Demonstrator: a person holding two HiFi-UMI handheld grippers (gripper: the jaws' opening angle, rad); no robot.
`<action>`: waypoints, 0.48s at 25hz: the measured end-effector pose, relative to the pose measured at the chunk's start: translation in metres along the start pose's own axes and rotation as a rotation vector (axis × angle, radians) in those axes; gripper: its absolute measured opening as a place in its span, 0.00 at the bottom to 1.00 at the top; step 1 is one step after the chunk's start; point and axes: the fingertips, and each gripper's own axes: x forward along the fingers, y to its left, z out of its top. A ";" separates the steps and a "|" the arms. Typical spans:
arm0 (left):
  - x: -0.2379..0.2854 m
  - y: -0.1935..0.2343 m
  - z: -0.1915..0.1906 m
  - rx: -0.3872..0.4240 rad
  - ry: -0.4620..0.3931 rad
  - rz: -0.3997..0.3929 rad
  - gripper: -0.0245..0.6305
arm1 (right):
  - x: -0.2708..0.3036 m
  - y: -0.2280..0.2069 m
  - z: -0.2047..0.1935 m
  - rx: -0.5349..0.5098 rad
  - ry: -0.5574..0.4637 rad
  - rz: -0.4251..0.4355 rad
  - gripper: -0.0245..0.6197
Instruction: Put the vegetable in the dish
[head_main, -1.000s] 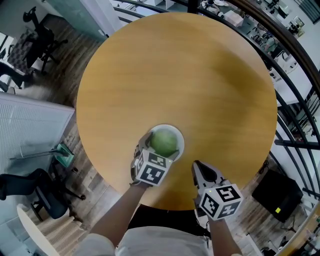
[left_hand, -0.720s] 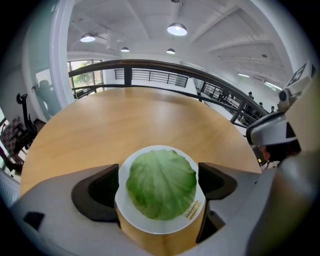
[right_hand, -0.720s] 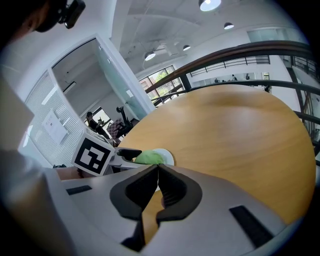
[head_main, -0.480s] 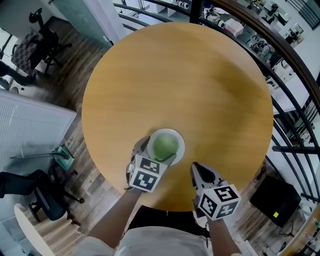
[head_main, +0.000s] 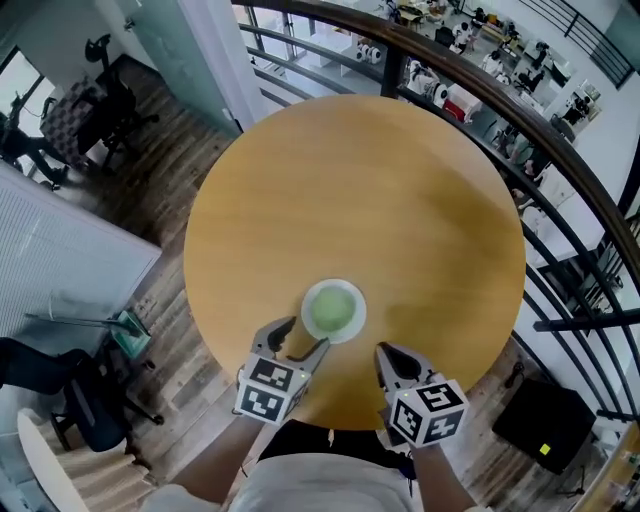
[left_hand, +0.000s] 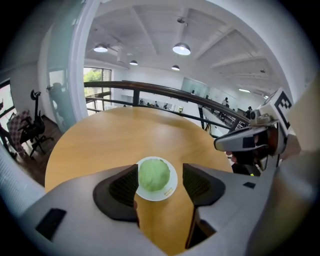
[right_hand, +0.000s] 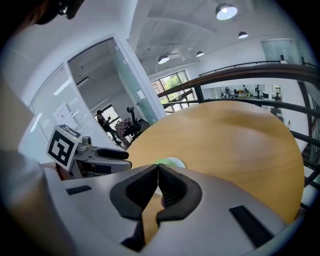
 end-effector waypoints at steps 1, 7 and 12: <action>-0.011 -0.001 0.003 -0.016 -0.025 0.009 0.45 | -0.005 0.004 0.002 -0.011 -0.005 0.002 0.08; -0.057 -0.018 0.001 -0.021 -0.108 0.067 0.18 | -0.034 0.019 0.007 -0.047 -0.040 -0.001 0.08; -0.089 -0.048 0.001 0.017 -0.174 0.066 0.09 | -0.059 0.038 0.006 -0.089 -0.068 0.001 0.08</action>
